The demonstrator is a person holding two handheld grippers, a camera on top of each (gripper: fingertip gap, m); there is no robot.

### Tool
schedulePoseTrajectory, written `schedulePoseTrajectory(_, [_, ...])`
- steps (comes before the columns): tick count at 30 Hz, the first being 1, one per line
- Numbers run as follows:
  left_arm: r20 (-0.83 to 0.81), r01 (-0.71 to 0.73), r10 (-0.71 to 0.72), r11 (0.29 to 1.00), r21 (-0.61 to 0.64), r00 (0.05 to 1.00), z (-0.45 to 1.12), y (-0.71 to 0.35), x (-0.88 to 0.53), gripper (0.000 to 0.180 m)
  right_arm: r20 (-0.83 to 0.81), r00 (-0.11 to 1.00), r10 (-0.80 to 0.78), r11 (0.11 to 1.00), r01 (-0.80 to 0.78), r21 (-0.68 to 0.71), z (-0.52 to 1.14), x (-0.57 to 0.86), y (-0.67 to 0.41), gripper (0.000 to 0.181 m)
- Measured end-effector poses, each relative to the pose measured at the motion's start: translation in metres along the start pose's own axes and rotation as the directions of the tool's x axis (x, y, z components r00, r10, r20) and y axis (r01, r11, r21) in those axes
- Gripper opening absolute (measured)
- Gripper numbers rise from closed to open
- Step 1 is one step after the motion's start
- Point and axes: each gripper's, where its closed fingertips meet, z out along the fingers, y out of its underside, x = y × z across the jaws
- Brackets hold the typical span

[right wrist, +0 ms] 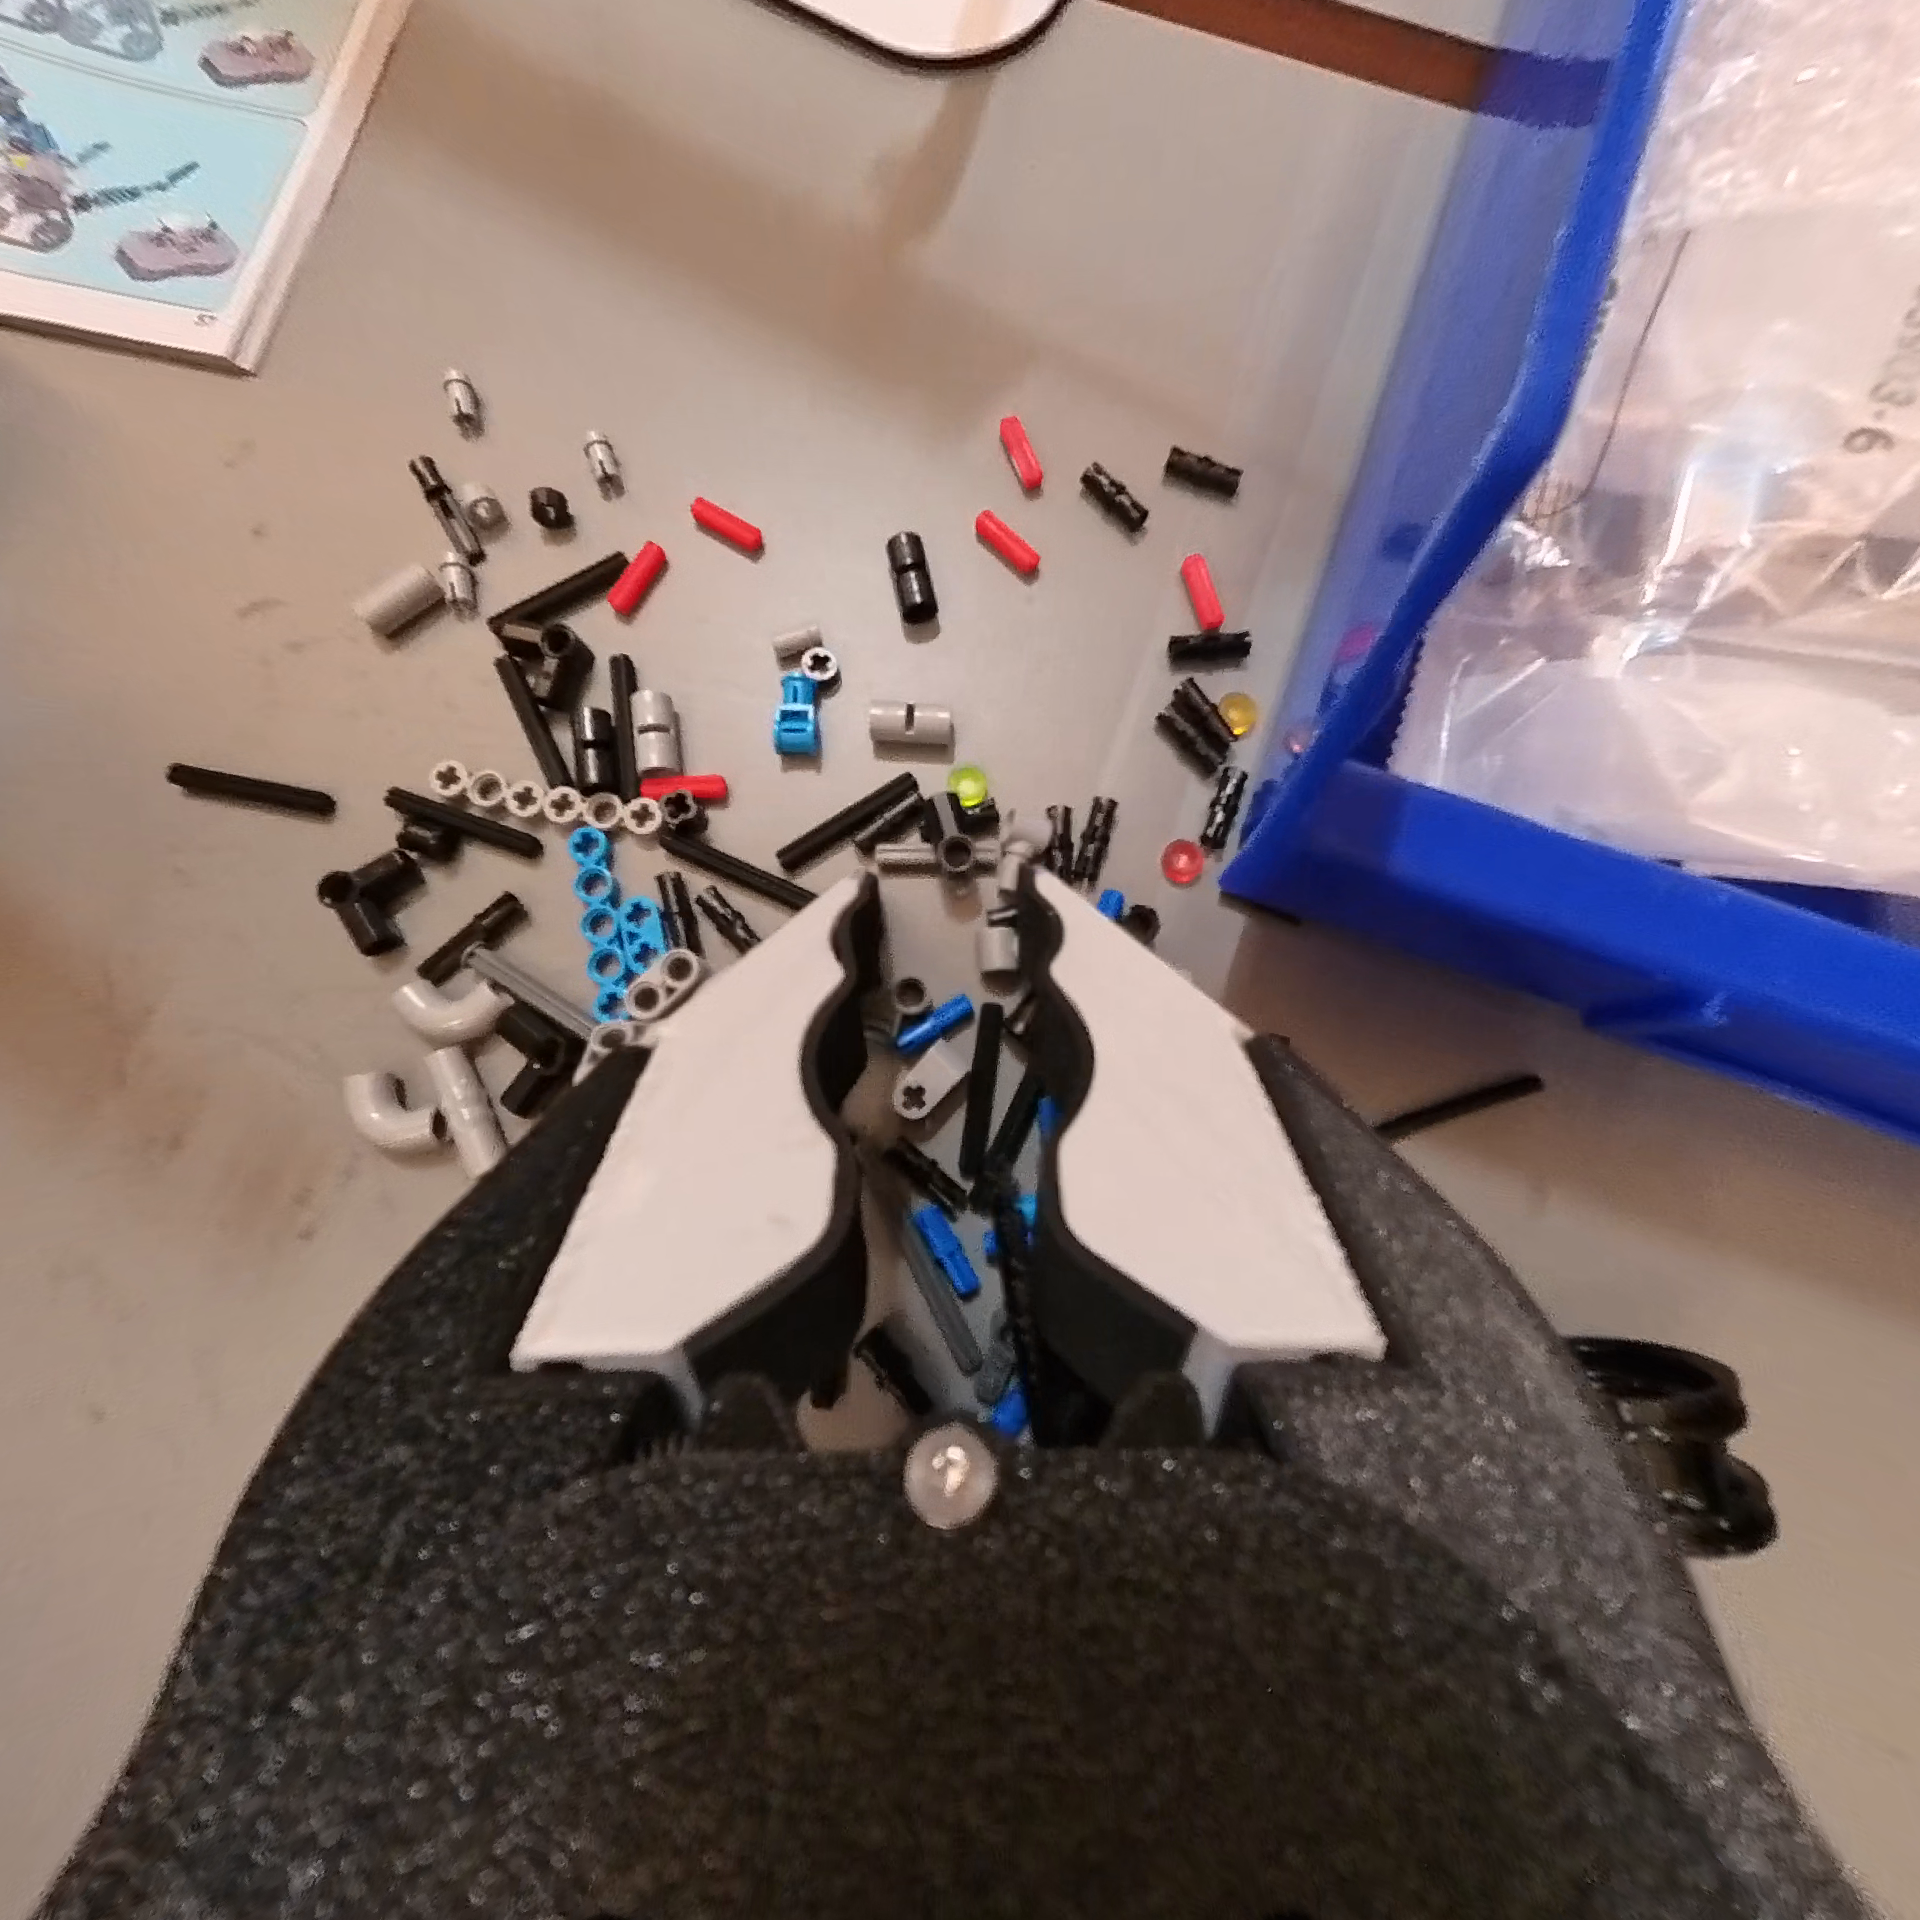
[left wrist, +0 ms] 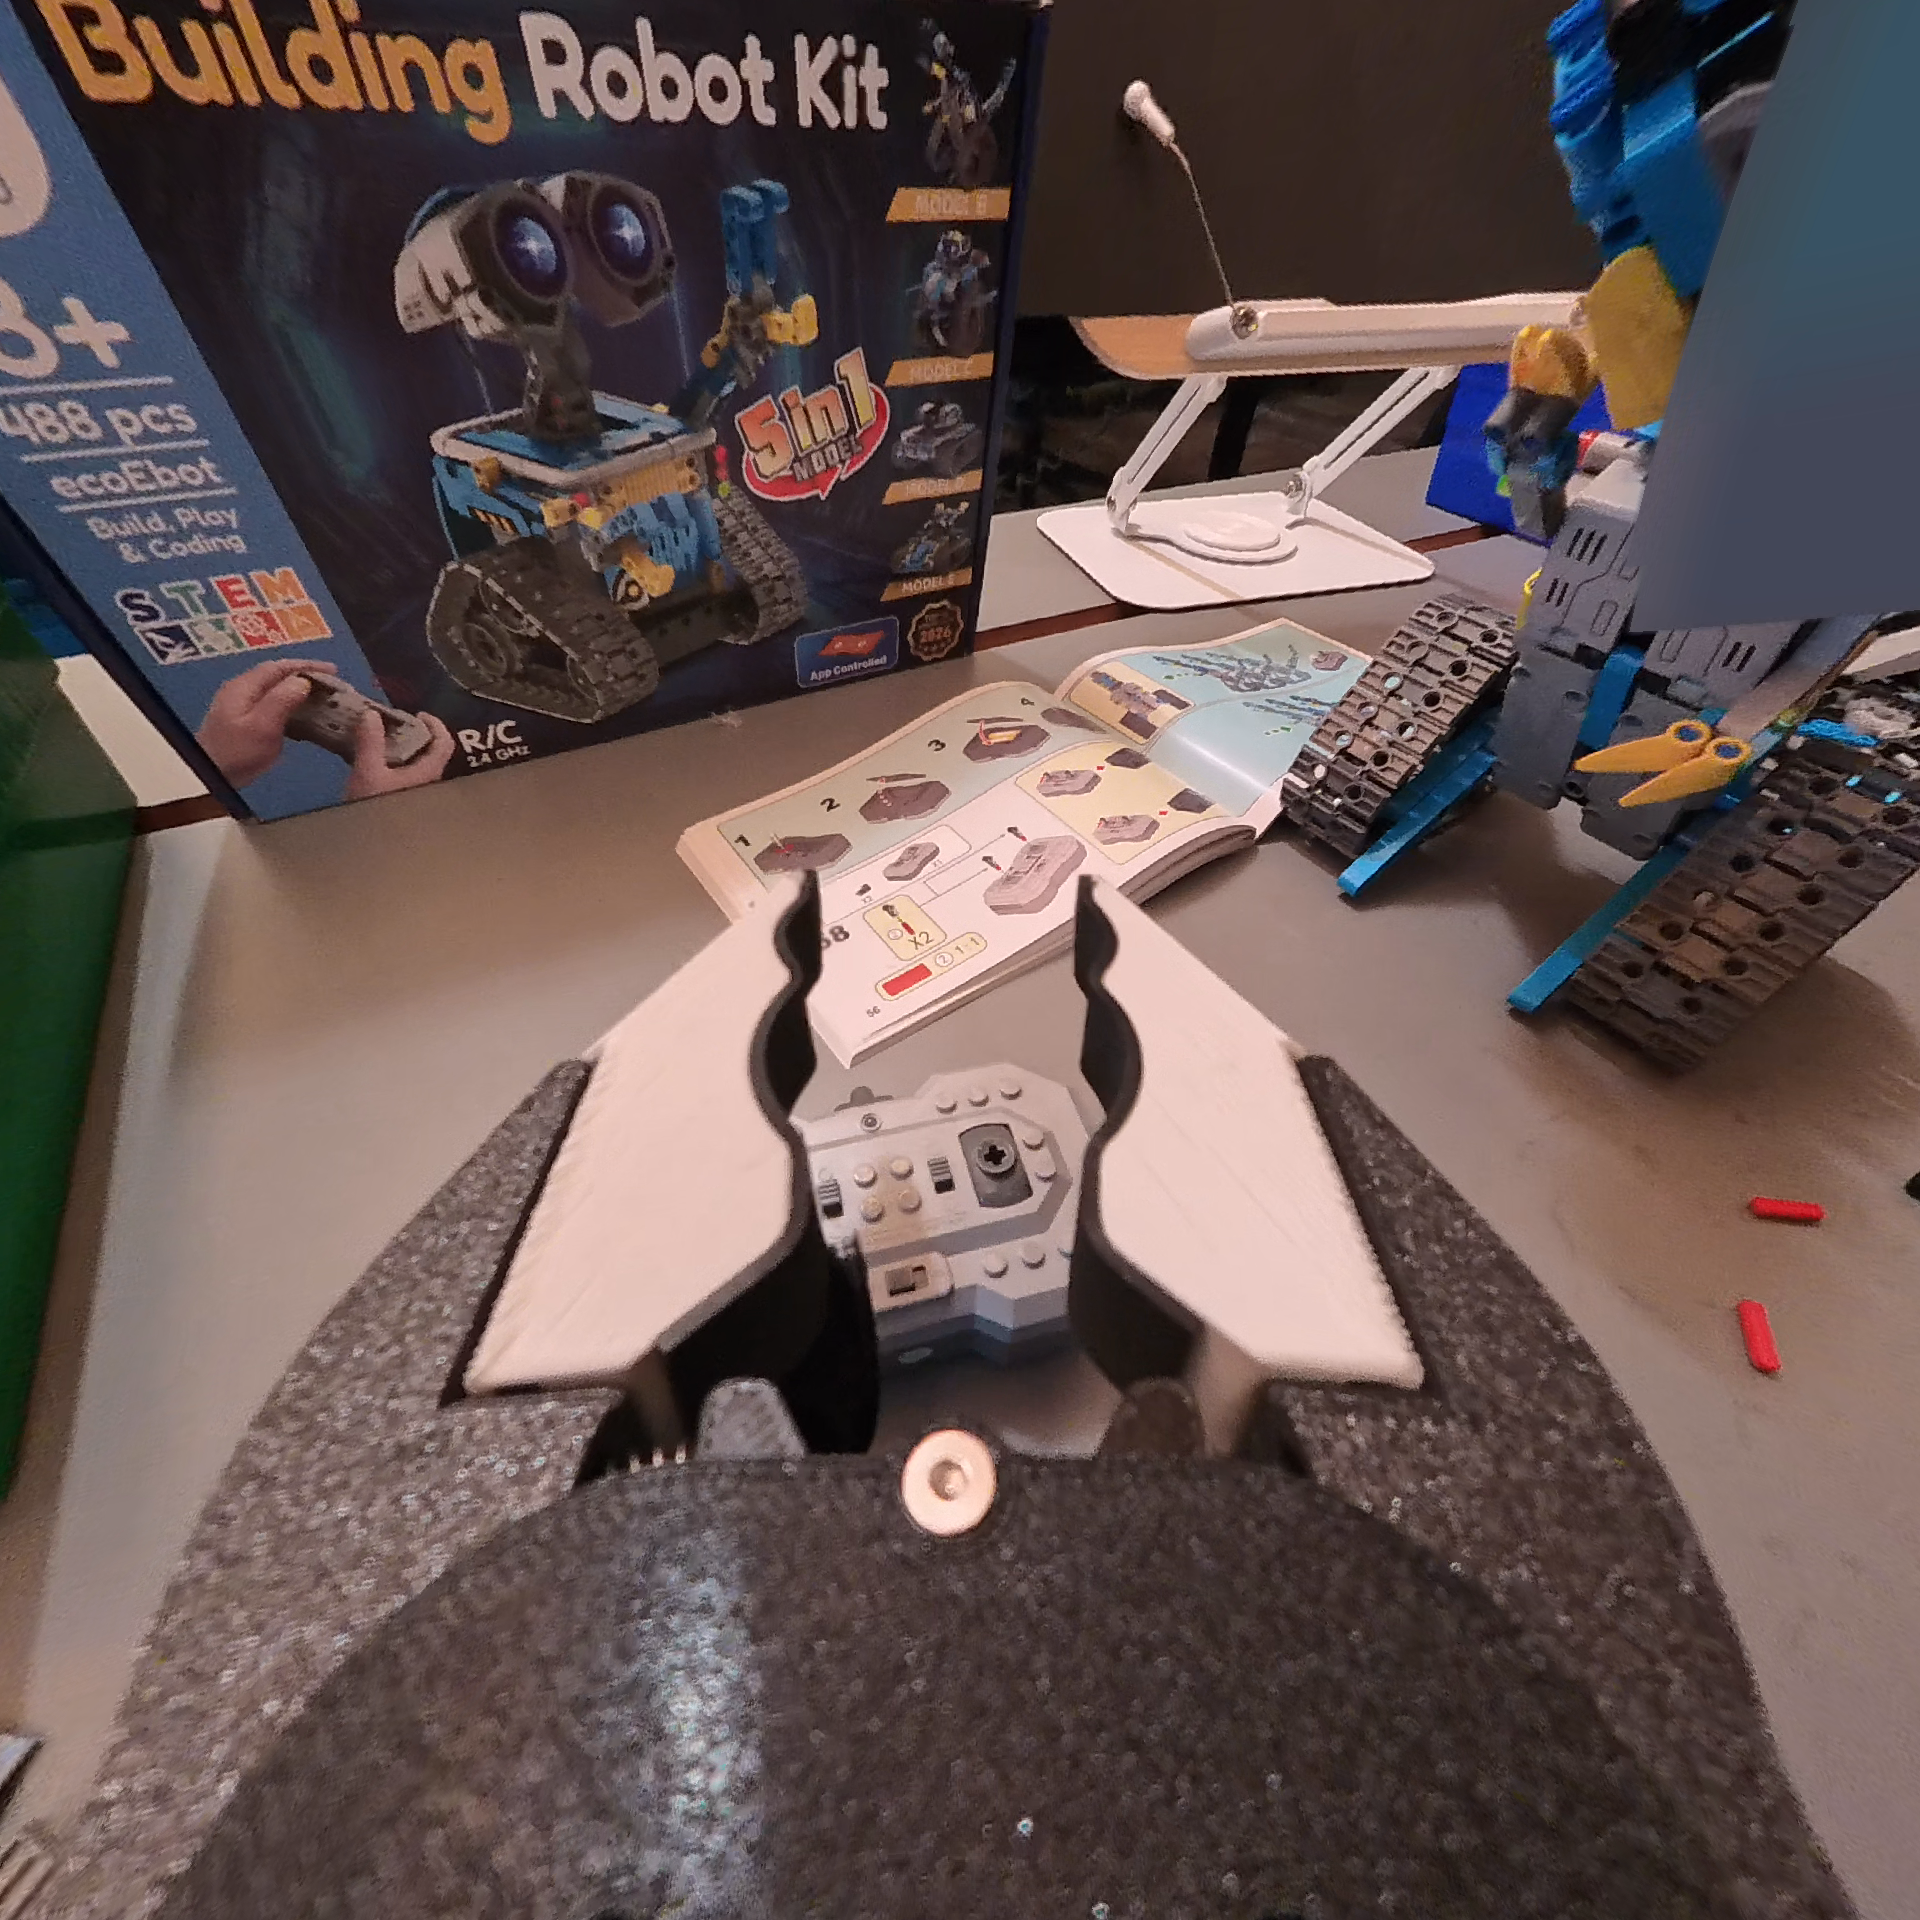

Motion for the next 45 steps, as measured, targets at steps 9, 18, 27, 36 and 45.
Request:
schedulePoseTrajectory(9, [-0.015,0.085,-0.085,0.996,-0.021,0.996,0.003,0.005,-0.007,0.047,-0.026,0.999,-0.031,0.999,0.032,0.033,0.001,0.004,-0.008,0.015])
schedulePoseTrajectory(18, [-0.016,0.078,-0.079,0.997,-0.016,0.997,0.002,0.003,-0.005,0.047,0.020,0.998,-0.065,0.997,0.064,0.051,-0.008,-0.006,-0.014,0.007])
schedulePoseTrajectory(27, [-0.011,0.074,-0.074,0.997,-0.025,0.997,0.001,0.005,-0.007,0.047,0.425,0.829,-0.364,0.931,0.319,0.176,-0.077,-0.223,-0.016,0.007])
schedulePoseTrajectory(36, [-0.039,0.081,-0.082,0.996,-0.022,0.996,-0.002,0.001,0.000,0.047,0.537,0.691,-0.484,0.874,0.410,0.261,-0.043,-0.355,-0.013,0.007])
schedulePoseTrajectory(45, [-0.024,0.063,-0.064,0.997,-0.039,0.998,-0.003,0.003,-0.001,0.047,0.513,0.671,-0.536,0.838,0.495,0.229,-0.028,-0.380,0.008,0.007])
